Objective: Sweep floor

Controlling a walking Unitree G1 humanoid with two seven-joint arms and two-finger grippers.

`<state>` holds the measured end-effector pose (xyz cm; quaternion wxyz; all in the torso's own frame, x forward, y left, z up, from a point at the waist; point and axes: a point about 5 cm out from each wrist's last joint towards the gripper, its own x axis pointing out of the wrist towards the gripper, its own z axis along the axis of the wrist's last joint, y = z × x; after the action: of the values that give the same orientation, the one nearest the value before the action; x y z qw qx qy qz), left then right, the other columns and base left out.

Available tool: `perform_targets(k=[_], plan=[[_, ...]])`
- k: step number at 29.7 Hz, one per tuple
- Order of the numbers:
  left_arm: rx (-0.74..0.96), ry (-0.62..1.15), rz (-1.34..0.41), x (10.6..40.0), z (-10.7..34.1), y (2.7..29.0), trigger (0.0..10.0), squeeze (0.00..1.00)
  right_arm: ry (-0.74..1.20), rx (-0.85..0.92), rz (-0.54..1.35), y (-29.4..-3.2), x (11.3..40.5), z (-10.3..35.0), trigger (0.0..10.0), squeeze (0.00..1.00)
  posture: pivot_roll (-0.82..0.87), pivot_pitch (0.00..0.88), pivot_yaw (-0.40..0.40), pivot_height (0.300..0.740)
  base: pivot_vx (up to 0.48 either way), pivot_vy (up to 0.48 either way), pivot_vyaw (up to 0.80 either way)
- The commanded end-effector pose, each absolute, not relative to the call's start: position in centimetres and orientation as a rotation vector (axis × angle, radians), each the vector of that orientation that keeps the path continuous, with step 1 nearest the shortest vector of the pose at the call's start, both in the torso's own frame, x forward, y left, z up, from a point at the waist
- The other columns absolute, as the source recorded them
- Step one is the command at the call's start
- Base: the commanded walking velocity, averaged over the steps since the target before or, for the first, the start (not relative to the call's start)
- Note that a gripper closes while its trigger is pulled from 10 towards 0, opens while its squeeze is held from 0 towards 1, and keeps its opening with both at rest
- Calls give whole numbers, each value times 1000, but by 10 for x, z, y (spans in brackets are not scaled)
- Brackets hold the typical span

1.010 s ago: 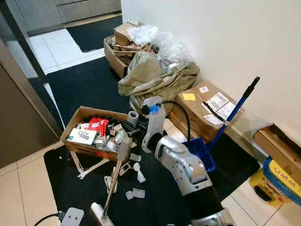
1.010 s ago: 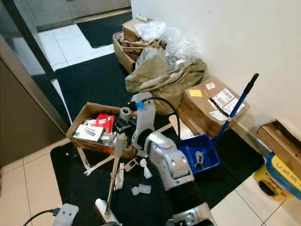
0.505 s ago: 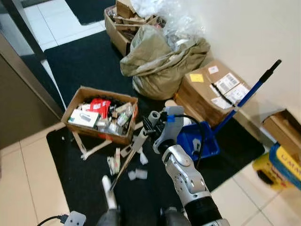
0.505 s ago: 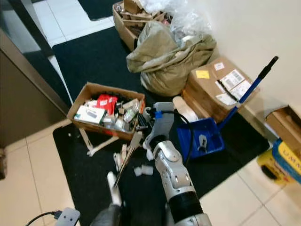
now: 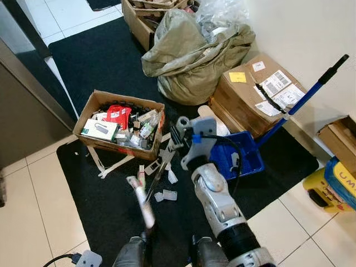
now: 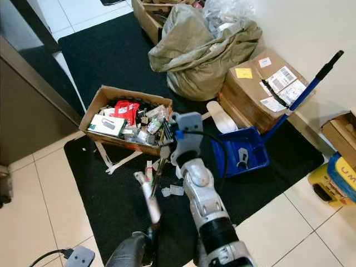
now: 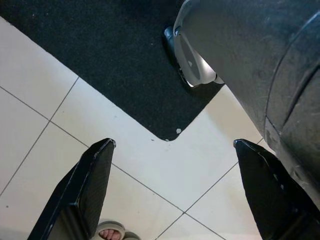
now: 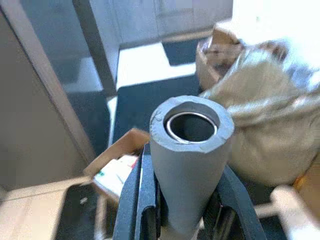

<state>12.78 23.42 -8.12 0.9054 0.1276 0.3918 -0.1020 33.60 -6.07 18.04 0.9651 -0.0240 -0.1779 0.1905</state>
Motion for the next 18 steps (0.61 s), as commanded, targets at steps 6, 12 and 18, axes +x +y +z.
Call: perform_targets(k=[6, 12, 18], plan=[[272, 852, -217, 114, -84, 240, 10000, 0, -536, -168, 363, -76, 338, 208, 10000, 0, 79, 411, 46, 740, 0, 0, 0], [266, 845, -216, 114, -84, 239, 10000, 0, -555, -309, 311, -94, 344, 213, 10000, 0, 76, 407, 44, 740, 0, 0, 0], [258, 842, -207, 116, -84, 238, 10000, 0, -528, -422, 220, -123, 353, 213, 10000, 0, 65, 395, 34, 740, 0, 0, 0]])
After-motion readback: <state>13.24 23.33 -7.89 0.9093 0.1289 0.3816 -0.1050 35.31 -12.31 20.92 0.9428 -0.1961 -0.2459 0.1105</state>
